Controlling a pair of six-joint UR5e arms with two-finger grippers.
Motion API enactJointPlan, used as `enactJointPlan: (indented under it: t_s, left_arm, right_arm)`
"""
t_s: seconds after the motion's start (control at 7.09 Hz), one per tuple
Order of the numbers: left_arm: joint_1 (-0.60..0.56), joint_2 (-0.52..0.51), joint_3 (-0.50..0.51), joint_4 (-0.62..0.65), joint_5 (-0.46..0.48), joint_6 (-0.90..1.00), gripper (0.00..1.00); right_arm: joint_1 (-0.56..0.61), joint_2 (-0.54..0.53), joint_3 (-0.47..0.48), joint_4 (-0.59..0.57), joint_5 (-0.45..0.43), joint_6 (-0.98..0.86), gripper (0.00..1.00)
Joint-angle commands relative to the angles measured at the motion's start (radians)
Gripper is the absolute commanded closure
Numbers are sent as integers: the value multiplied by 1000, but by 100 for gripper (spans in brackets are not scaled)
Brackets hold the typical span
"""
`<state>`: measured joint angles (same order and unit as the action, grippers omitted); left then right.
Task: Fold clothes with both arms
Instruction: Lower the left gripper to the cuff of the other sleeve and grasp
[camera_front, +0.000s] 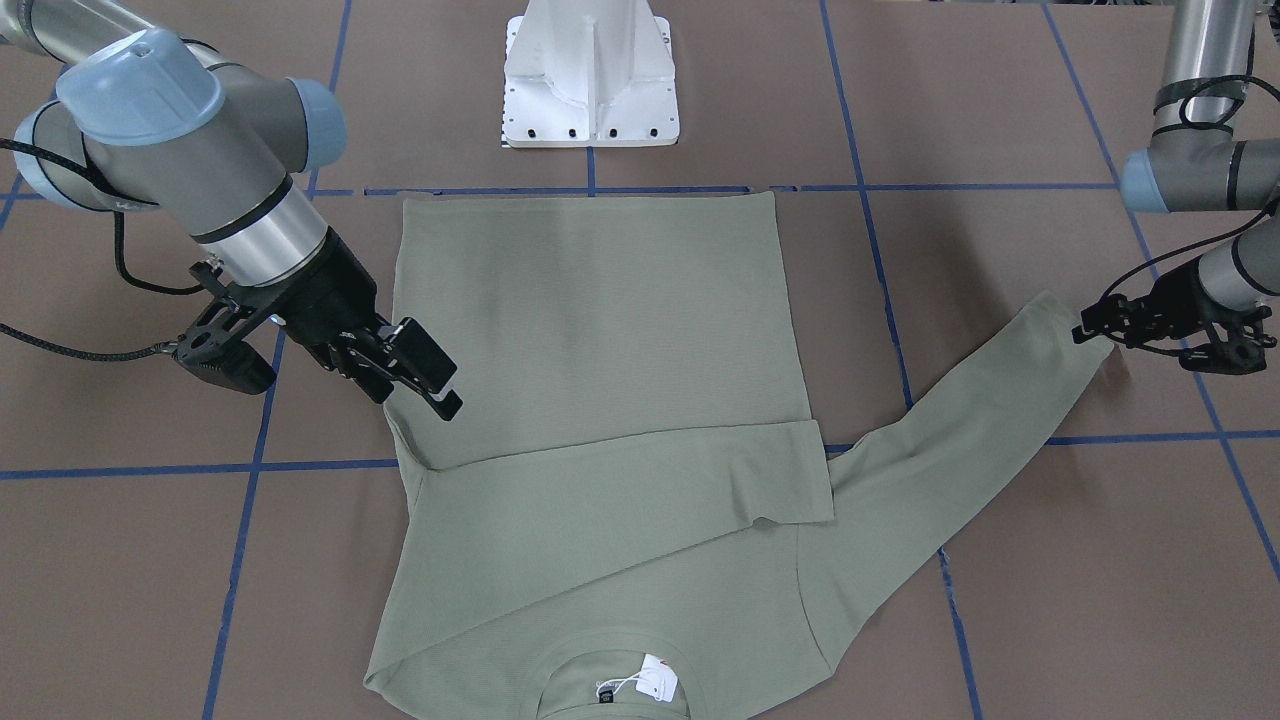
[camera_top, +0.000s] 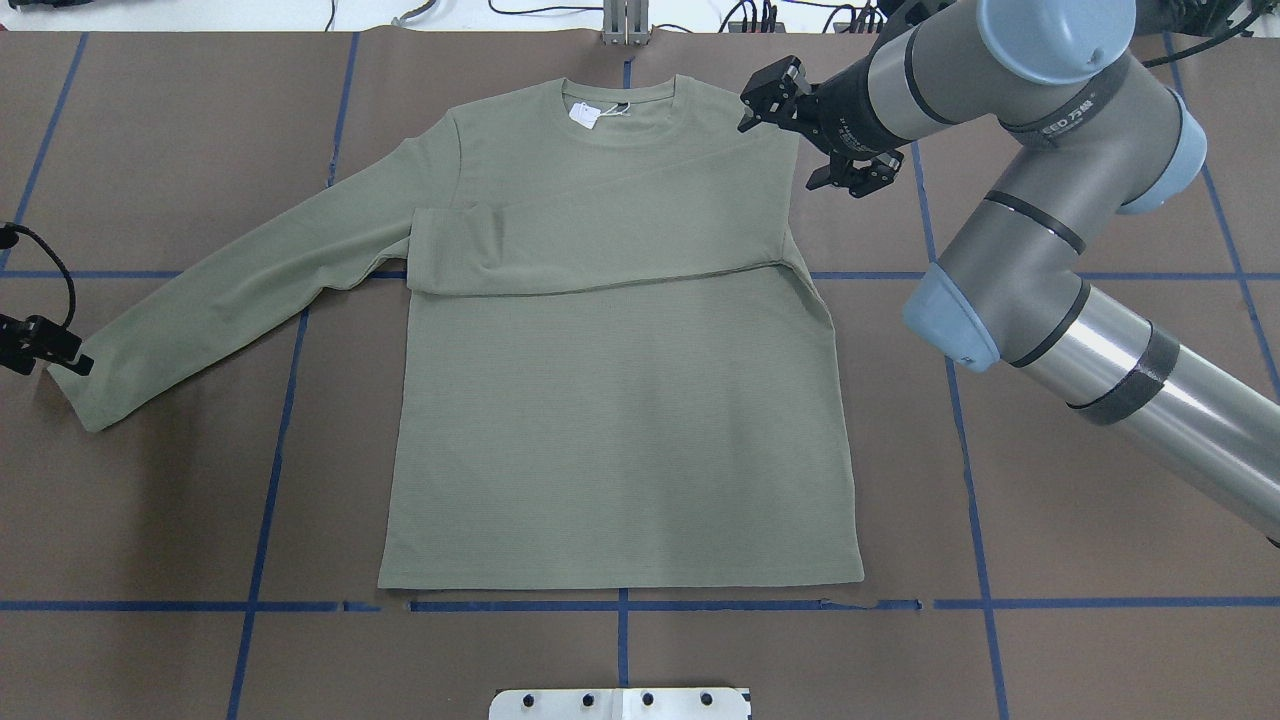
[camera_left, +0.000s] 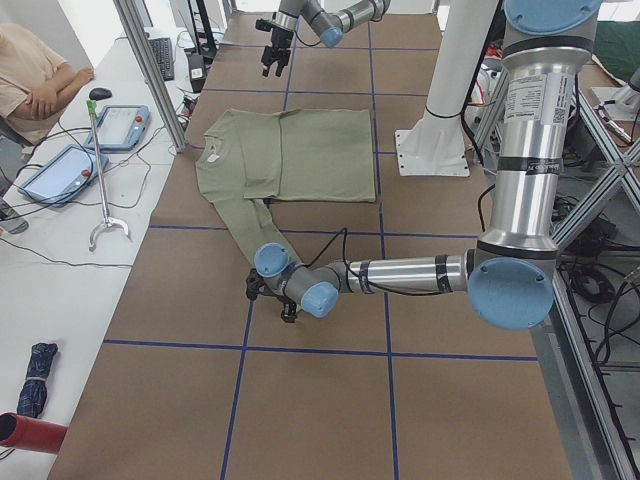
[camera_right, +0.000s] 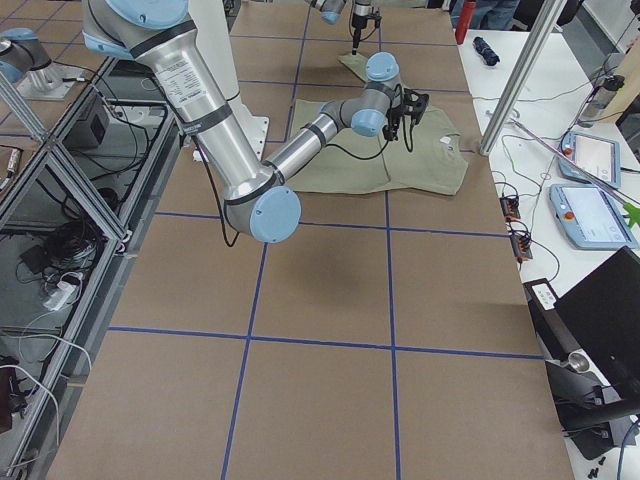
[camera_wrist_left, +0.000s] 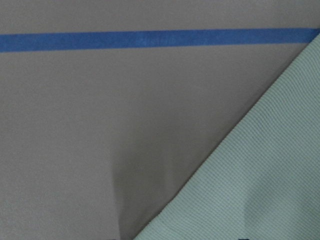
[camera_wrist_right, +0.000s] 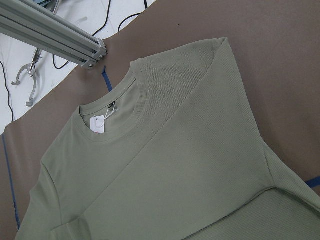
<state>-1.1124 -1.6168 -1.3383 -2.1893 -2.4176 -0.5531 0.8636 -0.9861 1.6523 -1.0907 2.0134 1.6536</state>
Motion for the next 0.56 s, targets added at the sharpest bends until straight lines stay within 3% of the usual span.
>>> enactJointPlan:
  t_s: [0.0, 0.42]
  left_arm:
    - [2, 0, 5, 0, 0, 1, 19]
    - [2, 0, 7, 0, 2, 5, 32]
  right_arm:
    - [-1, 1, 0, 0, -2, 0, 1]
    - [-1, 1, 0, 0, -2, 0, 1]
